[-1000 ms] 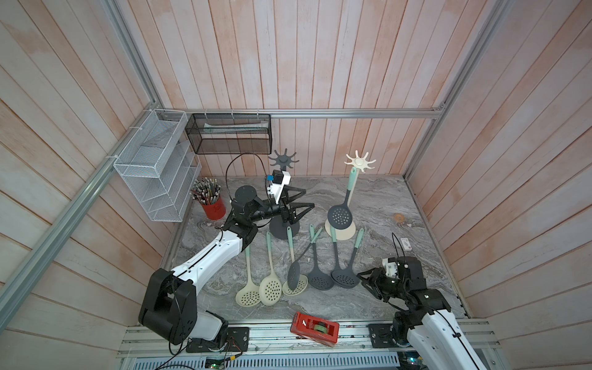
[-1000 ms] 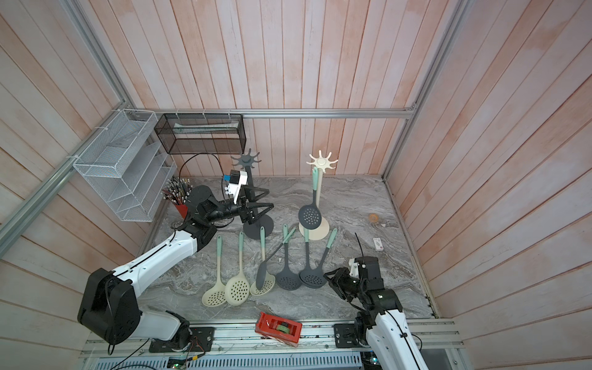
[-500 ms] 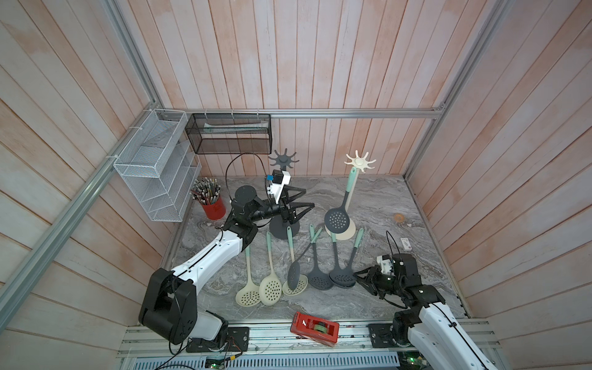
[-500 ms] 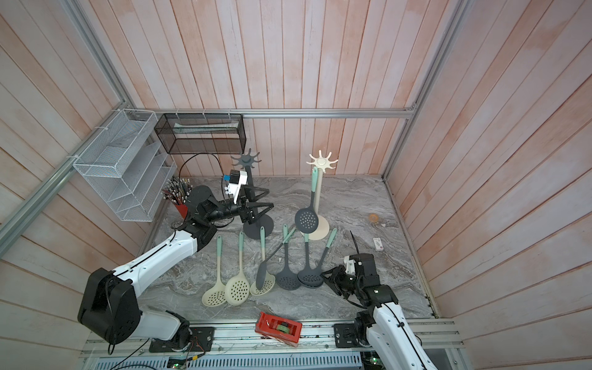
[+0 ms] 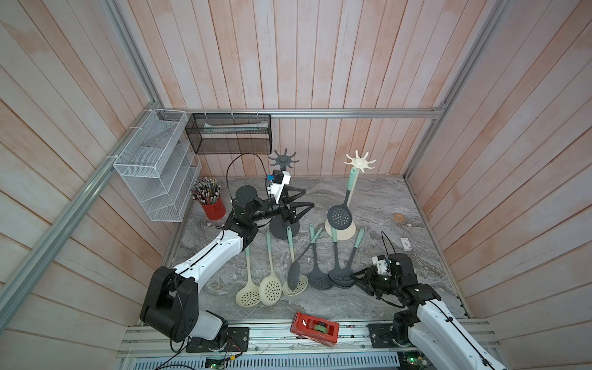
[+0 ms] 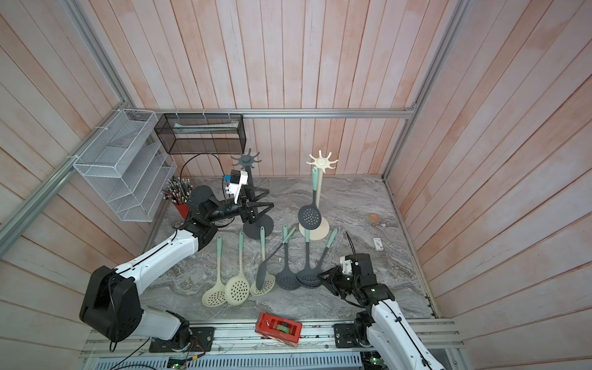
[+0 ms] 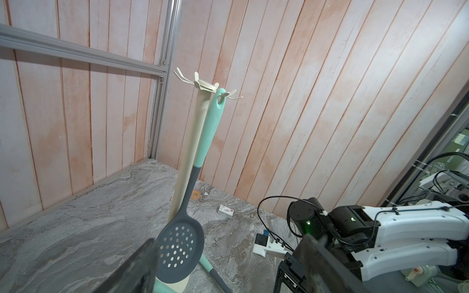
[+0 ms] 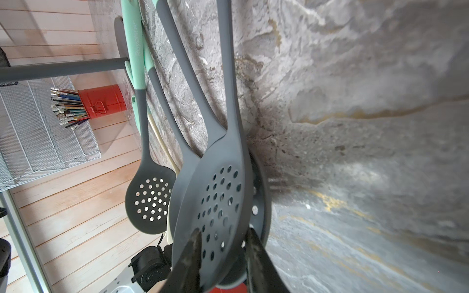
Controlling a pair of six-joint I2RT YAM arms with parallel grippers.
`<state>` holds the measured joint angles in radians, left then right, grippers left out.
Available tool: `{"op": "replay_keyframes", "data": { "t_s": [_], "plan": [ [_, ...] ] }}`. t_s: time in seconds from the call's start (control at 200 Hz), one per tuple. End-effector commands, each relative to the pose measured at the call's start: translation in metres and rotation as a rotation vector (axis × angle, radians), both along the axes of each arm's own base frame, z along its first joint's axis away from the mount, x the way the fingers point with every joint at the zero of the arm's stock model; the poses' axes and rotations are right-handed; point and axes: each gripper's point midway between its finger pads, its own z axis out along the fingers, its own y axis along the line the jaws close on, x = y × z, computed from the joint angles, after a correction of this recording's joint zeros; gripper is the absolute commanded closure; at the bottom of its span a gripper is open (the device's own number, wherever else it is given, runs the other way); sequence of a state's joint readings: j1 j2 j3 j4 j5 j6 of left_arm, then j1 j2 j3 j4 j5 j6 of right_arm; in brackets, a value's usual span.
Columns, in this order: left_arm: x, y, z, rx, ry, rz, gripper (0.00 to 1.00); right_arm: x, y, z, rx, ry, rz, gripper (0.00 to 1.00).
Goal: Hang the skimmer on the kitchen utensil rack
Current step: Pick up the skimmer from the center of the board.
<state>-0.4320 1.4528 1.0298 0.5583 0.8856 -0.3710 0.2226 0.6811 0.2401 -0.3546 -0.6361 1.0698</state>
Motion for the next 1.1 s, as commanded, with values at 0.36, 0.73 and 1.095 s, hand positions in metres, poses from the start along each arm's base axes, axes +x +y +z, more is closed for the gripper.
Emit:
{"op": "replay_keyframes", "data": {
  "t_s": [0.36, 0.73, 1.095],
  "plan": [
    [0.001, 0.0, -0.006, 0.0, 0.013, -0.011, 0.12, 0.009, 0.007, 0.008, 0.024, -0.046, 0.03, 0.86],
    [0.0, 0.0, -0.007, -0.002, 0.016, -0.015, 0.12, 0.008, -0.003, 0.006, 0.013, -0.04, -0.052, 0.89],
    [0.0, 0.0, -0.009, -0.001, 0.02, -0.015, 0.12, 0.011, -0.037, 0.007, -0.05, -0.045, -0.226, 0.99]
  ]
}}
